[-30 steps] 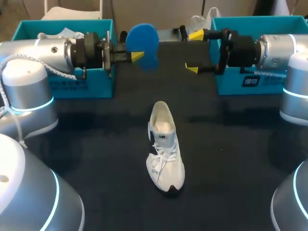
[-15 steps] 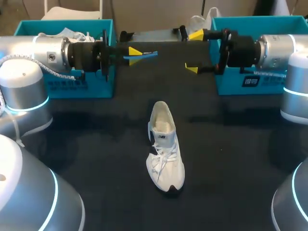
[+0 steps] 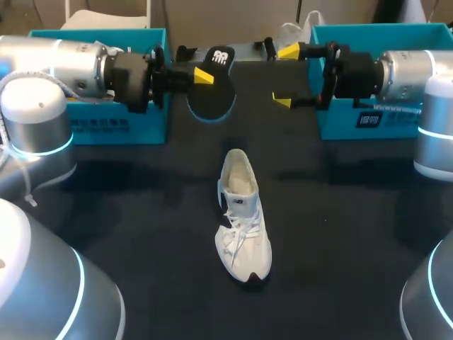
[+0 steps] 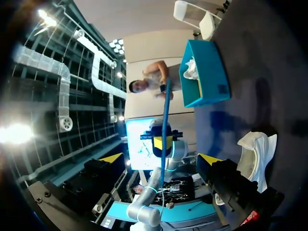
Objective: Take the shoe out of the shoebox, open the shoe tongue, remove and reinsert the insole, then place the shoe into the shoebox
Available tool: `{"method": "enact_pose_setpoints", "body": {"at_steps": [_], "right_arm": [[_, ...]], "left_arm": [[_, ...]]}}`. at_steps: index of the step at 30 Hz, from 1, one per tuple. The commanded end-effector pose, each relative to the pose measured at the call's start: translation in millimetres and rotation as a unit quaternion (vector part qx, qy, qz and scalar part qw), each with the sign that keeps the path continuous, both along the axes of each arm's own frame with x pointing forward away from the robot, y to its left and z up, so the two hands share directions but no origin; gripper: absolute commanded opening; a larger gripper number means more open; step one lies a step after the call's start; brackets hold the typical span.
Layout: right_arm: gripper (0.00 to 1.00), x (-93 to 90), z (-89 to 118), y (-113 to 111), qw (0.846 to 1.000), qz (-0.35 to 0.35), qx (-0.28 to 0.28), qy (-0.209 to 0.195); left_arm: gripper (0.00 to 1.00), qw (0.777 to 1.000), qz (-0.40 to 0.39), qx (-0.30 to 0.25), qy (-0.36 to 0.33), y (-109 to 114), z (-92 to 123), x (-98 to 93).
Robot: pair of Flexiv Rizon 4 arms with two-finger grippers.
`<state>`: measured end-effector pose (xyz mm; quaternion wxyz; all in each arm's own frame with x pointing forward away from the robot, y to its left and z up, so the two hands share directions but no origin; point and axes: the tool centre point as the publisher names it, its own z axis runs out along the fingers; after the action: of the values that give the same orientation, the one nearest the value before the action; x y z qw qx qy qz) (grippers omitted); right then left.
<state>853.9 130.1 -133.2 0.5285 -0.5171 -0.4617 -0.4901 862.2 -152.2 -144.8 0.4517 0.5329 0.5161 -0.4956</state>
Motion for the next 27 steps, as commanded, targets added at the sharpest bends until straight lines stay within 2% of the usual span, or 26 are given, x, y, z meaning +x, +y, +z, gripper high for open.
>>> {"method": "enact_pose_setpoints", "body": {"at_steps": [1, 7, 13, 23, 27], "right_arm": [[1.00, -0.6, 0, 1, 1.000, -0.001, -0.001, 0.000], [1.00, -3.6, -4, 11, 1.000, 0.004, -0.008, -0.015], [1.00, -11.6, -19, 26, 0.999, 0.015, -0.008, -0.041], [1.00, -15.5, -28, 53, 0.994, 0.016, -0.026, -0.102], [1.00, -15.7, -27, 54, 0.995, 0.018, -0.033, -0.097]], "left_arm": [[0.00, 0.983, -0.014, 0.037, -0.181, -9, -2, 9.6], [0.00, 0.986, -0.009, 0.033, -0.164, -12, -5, 15.3], [0.00, 0.989, -0.010, 0.026, -0.143, -11, -8, 18.1], [0.00, 0.996, 0.016, 0.015, -0.084, -12, -17, 18.5], [0.00, 0.996, 0.023, 0.017, -0.088, -11, -17, 18.4]]}}
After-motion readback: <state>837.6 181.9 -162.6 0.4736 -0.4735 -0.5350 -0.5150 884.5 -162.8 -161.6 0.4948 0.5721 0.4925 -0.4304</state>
